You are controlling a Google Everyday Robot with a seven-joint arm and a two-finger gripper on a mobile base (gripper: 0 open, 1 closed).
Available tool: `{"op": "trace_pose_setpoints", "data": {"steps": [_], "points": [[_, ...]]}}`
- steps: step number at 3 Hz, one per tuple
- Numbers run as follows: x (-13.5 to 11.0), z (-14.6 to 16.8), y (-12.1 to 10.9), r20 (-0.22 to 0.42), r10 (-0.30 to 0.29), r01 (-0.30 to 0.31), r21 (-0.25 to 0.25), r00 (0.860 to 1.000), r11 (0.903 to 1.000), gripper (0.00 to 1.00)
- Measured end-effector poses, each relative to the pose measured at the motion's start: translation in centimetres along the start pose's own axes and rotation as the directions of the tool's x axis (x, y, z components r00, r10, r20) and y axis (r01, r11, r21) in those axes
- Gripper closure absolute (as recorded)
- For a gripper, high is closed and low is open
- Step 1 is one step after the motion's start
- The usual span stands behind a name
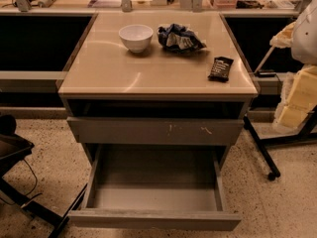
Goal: Place rxbar chocolate into middle drawer
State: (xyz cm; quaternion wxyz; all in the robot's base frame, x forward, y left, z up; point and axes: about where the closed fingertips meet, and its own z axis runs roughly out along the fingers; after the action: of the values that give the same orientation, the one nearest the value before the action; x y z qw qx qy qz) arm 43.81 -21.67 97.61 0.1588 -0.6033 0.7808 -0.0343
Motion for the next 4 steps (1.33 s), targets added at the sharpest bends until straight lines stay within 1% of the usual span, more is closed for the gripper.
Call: {"op": "trace_pose_setpoints", "data": {"steps": [1,2,3,4], "points": [[0.0,0.0,0.0,0.0,0.0,0.0,0.0,1.0,1.0,0.0],[-0.4,-0.4,-1.7,0.049,-0.024,0.024,0.0,0.998,0.9997,0.0],[-0.9,0.1,-5.5,0.16,-0.048,0.053,-0.028,0.986,0.9982,0.0],[-0.5,1.8,-9.6,0.29,-0.02,0.041,-0.065,0.957,0.997,0.0]]}}
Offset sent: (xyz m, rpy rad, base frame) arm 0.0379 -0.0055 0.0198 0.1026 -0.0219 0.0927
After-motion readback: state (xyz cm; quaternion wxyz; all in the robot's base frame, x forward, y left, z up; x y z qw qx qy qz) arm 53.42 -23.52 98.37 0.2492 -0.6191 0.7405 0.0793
